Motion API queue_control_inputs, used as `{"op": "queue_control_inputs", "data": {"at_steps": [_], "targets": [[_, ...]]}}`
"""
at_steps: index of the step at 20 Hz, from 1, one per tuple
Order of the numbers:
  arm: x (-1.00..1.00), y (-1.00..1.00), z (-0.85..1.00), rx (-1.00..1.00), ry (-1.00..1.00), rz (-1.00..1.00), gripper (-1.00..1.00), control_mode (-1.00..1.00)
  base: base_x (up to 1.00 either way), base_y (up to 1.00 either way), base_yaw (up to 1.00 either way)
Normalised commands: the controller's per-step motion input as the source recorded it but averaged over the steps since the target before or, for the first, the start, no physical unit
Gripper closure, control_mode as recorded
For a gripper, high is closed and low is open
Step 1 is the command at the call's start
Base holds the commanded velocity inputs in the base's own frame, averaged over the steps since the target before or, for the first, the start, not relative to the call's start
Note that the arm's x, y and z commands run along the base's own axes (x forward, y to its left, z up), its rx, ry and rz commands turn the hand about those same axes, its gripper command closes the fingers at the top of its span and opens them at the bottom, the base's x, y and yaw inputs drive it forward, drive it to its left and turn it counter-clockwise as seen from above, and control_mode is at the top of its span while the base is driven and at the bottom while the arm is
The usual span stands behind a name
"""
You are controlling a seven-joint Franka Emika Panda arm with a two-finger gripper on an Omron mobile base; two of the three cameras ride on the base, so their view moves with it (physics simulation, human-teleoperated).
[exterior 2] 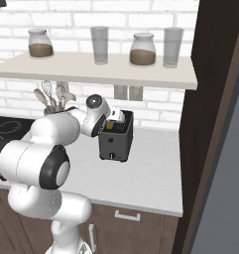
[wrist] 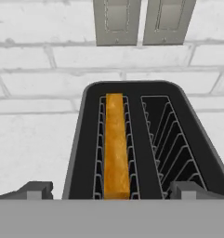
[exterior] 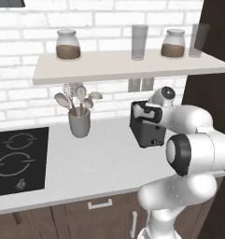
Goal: Start the toaster. Once the lever pops up, take the bread to the plate on the dining counter.
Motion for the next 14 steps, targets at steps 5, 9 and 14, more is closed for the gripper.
{"op": "queue_control_inputs", "data": {"at_steps": [5,9,14], "targets": [[0.30,0.00,-0.03,0.00,0.04,0.00,-1.00,-1.00,0.00,0.00,0.00],[0.08,0.00,-0.09,0.00,0.09,0.00,-1.00,-1.00,0.00,0.00,0.00],[0.00,-0.01,-0.08,0.00,0.10,0.00,-1.00,-1.00,0.00,0.00,0.00]]}}
